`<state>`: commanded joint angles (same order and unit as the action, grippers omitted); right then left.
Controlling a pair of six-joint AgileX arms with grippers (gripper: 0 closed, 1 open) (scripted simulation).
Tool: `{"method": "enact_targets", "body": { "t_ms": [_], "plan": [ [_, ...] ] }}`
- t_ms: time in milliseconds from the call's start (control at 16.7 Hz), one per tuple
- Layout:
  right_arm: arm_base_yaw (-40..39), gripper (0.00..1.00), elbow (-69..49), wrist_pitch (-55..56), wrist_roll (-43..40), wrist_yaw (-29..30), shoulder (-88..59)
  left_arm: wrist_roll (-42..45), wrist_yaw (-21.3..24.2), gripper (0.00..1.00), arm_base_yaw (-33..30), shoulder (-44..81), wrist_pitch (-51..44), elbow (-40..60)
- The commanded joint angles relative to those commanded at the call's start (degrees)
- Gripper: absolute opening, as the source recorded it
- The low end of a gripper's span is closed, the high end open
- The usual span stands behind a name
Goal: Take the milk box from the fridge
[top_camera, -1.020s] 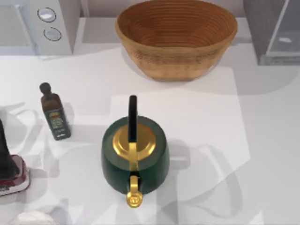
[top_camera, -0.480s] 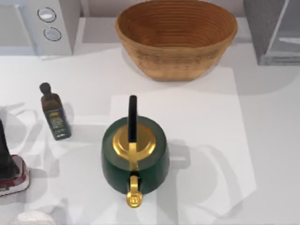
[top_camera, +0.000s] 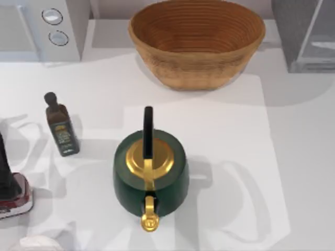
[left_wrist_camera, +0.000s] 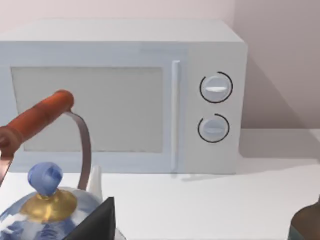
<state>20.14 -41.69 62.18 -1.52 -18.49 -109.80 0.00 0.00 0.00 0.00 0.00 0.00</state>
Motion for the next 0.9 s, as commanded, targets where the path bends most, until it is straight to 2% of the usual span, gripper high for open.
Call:
{"method": "enact_targets", "body": {
  "t_ms": [480, 660, 900],
  "plan": [
    [-0.5, 0.0, 1.4, -3.6, 0.2, 1.9, 6.2, 0.0, 0.0, 1.0, 0.0, 0.0, 0.0, 0.0],
    [-1.6, 0.0, 5.6, -9.6, 0.3, 4.5, 15.6, 0.0, 0.0, 1.0, 0.0, 0.0, 0.0, 0.0],
    [-4.2, 0.0, 13.2, -20.6, 0.5, 8.6, 36.0, 0.0, 0.0, 1.0, 0.0, 0.0, 0.0, 0.0]
  ]
}}
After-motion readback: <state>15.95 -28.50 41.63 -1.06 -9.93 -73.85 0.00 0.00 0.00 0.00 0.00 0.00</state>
